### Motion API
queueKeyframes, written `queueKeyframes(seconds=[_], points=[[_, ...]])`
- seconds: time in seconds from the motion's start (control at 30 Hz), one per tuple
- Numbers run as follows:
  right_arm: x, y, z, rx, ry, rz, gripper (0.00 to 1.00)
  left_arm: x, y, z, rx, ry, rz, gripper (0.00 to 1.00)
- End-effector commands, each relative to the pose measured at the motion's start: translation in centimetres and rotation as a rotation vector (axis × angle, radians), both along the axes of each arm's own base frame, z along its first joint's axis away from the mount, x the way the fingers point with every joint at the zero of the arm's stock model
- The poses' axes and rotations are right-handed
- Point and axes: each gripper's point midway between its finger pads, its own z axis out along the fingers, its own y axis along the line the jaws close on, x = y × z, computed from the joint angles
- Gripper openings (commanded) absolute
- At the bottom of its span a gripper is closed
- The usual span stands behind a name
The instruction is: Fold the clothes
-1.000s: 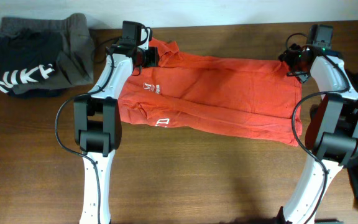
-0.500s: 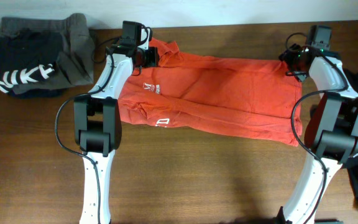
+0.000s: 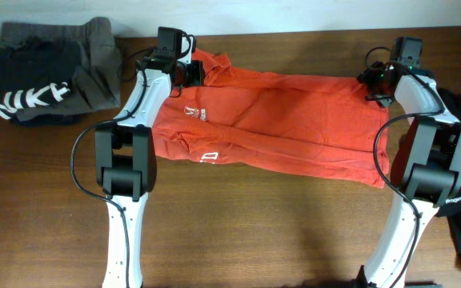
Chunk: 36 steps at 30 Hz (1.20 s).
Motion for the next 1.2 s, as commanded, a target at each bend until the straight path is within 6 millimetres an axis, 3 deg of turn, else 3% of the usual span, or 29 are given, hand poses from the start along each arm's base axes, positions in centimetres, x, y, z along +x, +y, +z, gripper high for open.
queueKeyframes(seconds=[0.0,0.33,0.53,0.6,0.67,0.77,0.9,1.17], points=[[0.5,0.1,-0.2,-0.01,-0.005,0.018,0.64,0.3,-0.1,0.4,0.002,-0.012,-0.001,0.51],[0.5,-0.6,0.2,-0.014,-0.008,0.014,0.33,0.3,-0.1,0.4,0.002,-0.012,-0.001,0.49],[0.4,-1.1,1.3,-0.017,0.006,0.016,0.11,0.3,-0.1,0.4,0.0,-0.012,-0.002,0.35],[0.3,-1.3,2.3,-0.031,0.02,0.023,0.04,0.2,-0.6,0.5,-0.021,-0.009,-0.018,0.19],[0.1,-1.7,3.0,-0.047,0.041,0.012,0.04,0.0,-1.0,0.6,-0.042,-0.005,-0.034,0.09],[-0.3,-1.9,4.0,-0.063,0.065,0.016,0.04,0.0,-1.2,0.9,-0.059,-0.005,-0.043,0.02],[-0.8,-1.7,4.9,-0.058,0.093,0.022,0.04,0.2,-1.1,1.9,-0.056,-0.018,-0.044,0.0],[-2.2,-1.3,4.6,-0.04,0.156,0.028,0.04,0.3,-1.0,5.9,-0.031,-0.069,-0.075,0.0]])
